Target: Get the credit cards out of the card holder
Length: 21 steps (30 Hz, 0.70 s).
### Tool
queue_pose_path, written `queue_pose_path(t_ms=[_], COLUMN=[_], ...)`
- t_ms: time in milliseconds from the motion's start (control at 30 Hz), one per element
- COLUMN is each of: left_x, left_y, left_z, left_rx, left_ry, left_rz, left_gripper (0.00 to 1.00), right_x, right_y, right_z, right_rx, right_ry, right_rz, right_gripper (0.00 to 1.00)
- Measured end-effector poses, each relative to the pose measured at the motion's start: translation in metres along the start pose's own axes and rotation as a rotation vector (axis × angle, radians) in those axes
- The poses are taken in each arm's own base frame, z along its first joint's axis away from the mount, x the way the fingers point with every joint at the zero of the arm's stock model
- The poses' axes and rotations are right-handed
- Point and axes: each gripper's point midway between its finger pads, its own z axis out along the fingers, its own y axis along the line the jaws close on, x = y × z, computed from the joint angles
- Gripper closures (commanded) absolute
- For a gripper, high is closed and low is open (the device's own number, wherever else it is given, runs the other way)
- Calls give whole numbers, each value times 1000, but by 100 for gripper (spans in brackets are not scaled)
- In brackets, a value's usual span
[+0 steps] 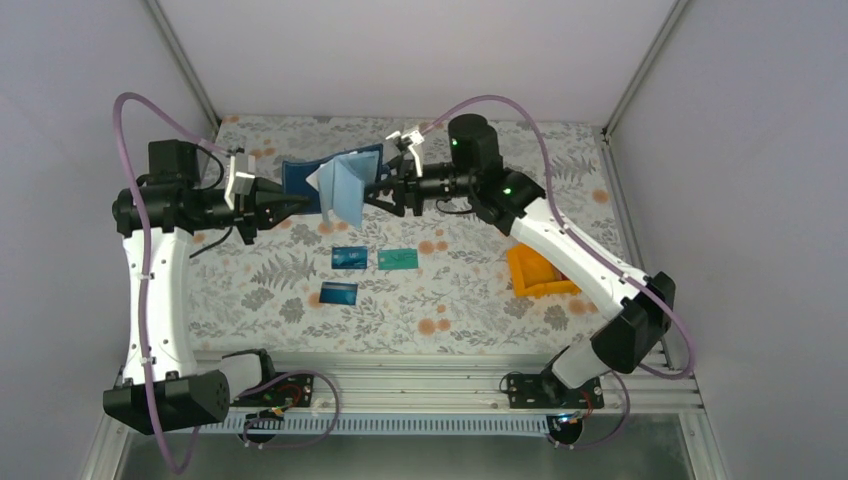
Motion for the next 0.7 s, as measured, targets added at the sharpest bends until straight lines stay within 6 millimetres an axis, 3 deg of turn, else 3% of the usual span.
queue_pose_path(t_ms=[133, 233, 267, 333, 400, 533, 700], left_x=[4, 6, 5, 5, 8, 12, 28], left_y=[1, 2, 2, 1, 2, 7, 40], left_z=[0, 0, -1, -1, -1, -1, -3], left_rx=[1, 2, 6, 10, 9, -1, -128], left_ry=[0, -8, -16, -24, -21, -9, 92], left_rz=[-13, -26, -26, -24, -22, -39, -84], left_gripper=[98, 97, 88, 54, 39, 23, 5], right_x=[10, 4, 3, 3, 1, -6, -12], right_y=[26, 44, 46, 47, 46, 29, -6], right_z=[13, 13, 12, 11, 10, 7, -5], right_rx=[-115, -169, -175, -173, -153, -6, 243], right_ry=[39, 33, 32, 30, 24, 12, -2], right_rz=[-18, -54, -55, -60, -64, -43, 3], right_gripper=[90, 96, 96, 96, 96, 96, 96])
